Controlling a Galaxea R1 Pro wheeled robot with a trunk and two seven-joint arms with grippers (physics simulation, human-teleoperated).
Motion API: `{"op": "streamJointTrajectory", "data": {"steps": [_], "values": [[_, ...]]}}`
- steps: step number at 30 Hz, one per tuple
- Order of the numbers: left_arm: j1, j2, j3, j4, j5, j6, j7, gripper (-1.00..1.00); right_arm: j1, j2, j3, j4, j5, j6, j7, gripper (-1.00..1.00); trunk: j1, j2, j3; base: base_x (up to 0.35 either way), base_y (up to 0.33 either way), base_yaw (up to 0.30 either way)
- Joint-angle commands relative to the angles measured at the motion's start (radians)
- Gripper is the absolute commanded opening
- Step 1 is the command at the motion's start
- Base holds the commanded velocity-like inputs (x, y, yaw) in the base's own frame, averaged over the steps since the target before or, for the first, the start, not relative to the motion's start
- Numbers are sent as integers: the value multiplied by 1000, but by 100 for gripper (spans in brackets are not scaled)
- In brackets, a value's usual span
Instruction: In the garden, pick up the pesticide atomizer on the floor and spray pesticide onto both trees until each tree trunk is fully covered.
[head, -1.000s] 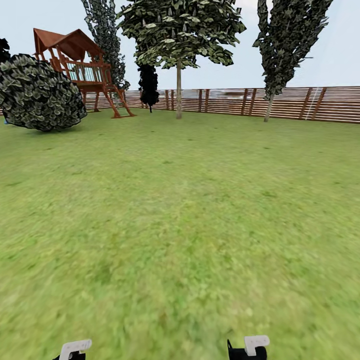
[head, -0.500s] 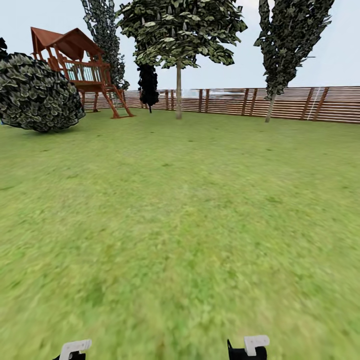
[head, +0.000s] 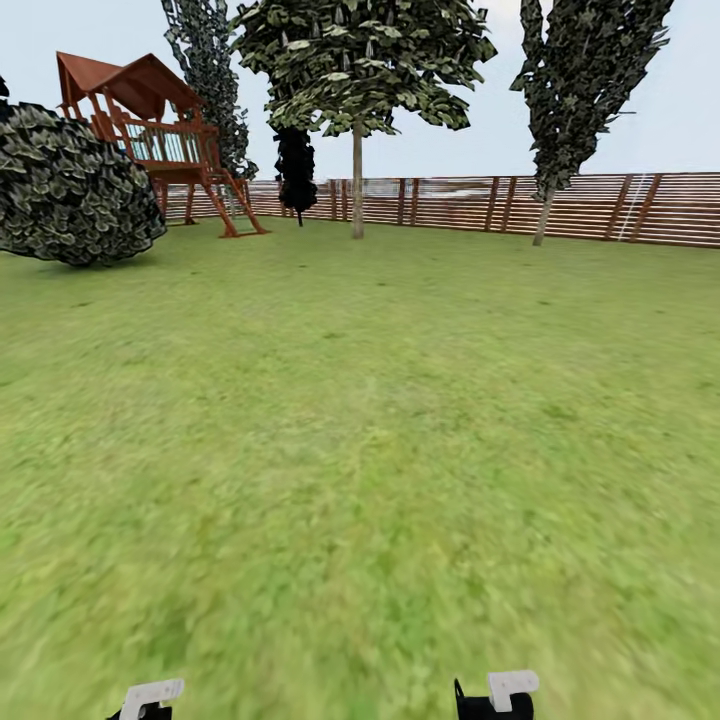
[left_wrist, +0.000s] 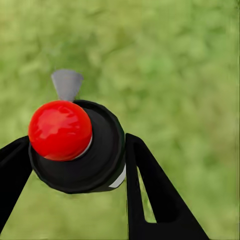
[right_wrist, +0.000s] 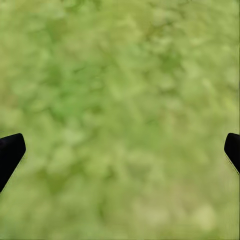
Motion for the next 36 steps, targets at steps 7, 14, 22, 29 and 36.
{"op": "streamJointTrajectory", "data": {"steps": [7,14,22,29,36], "values": [[-1,-1,9,2,-9,-3,-3,-100,-1,1,-4,1,11,-2,-8,100,0,0,-1,343,0,0],[-1,-1,9,2,-9,-3,-4,-100,-1,1,-3,1,11,-2,-8,100,0,0,-1,342,0,0],[-1,-1,9,2,-9,-3,-4,-100,-1,1,-3,1,11,-2,-8,100,0,0,-1,343,0,0],[-1,-1,9,1,-9,-3,-4,-100,-1,1,-3,1,11,-2,-8,100,0,0,-1,343,0,0],[-1,1,11,1,-9,-3,-3,-100,-1,1,-3,1,11,-2,-8,100,0,0,-1,342,0,0]]}}
